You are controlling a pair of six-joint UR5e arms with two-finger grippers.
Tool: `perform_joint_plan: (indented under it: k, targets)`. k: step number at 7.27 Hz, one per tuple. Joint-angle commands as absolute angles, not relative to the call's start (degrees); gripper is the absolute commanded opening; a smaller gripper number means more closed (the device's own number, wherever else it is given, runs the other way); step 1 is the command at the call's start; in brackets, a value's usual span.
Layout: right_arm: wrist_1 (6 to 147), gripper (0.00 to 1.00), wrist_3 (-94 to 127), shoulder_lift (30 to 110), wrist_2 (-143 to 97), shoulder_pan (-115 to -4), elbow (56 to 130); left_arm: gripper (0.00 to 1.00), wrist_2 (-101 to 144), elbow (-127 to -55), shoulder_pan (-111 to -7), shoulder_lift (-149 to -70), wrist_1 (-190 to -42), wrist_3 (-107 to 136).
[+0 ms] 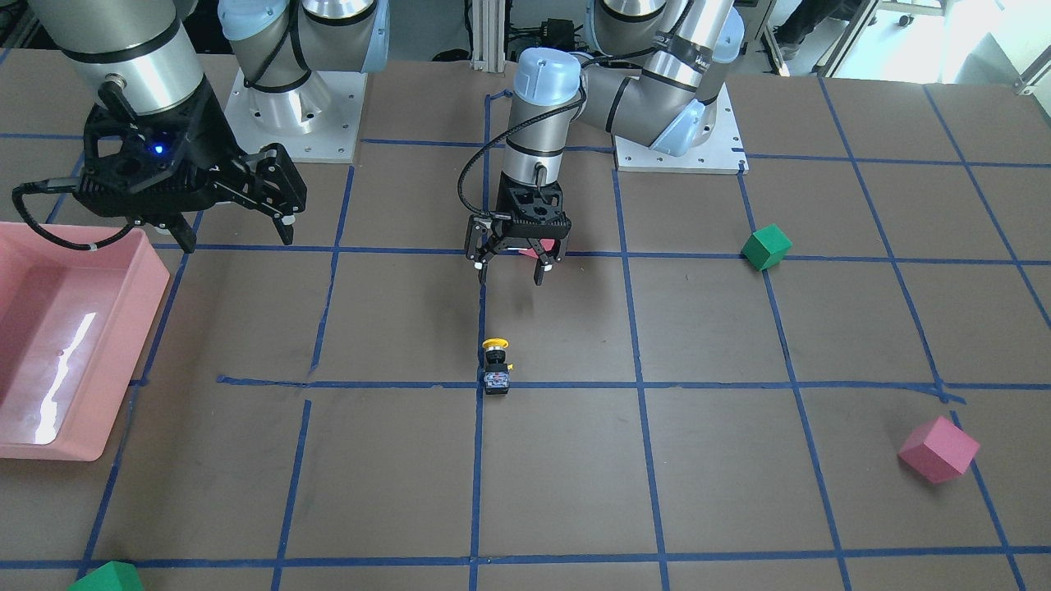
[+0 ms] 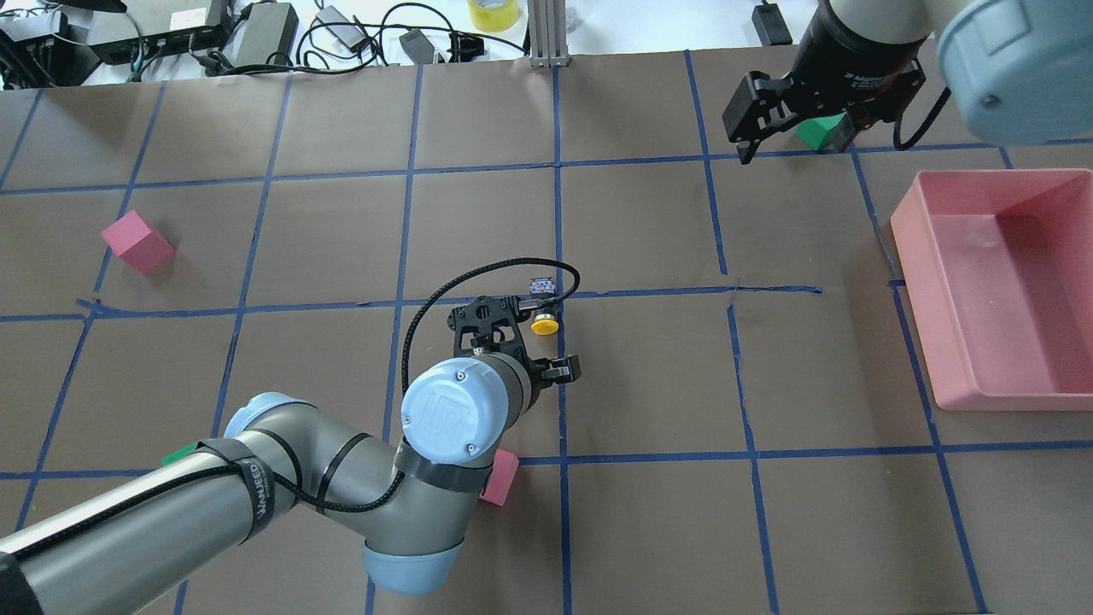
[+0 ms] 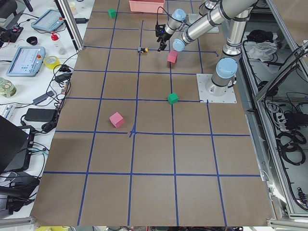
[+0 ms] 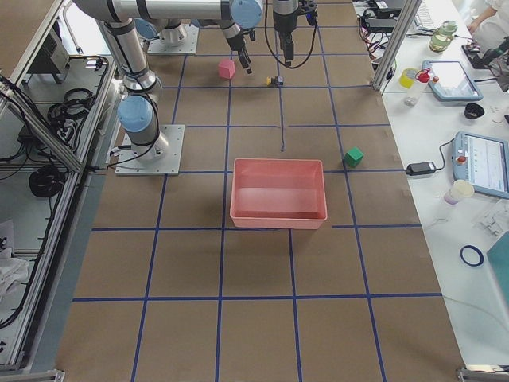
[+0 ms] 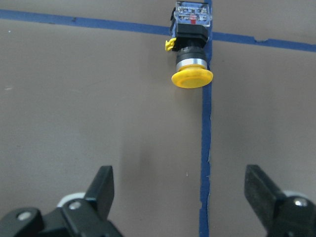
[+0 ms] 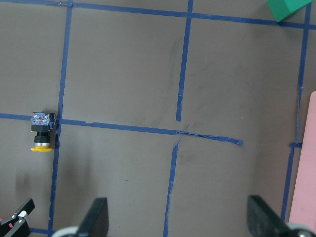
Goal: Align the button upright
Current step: 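Move the left gripper over the lying button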
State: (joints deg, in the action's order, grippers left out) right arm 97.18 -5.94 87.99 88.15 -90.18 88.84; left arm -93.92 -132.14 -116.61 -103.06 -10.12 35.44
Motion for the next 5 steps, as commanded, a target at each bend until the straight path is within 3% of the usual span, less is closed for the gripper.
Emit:
perform_joint_plan:
  k: [1, 5]
  targets:
    - [97.21, 1.00, -5.98, 88.07, 88.15, -90.18, 89.21, 0.91, -94.13, -130.71, -116.63, -106.51, -7.38, 39.55]
    - [97.21, 1.00, -5.98, 88.07, 88.15, -90.18, 89.21, 0.90, -95.62, -126.30, -118.47, -112.49, -7.82, 41.84]
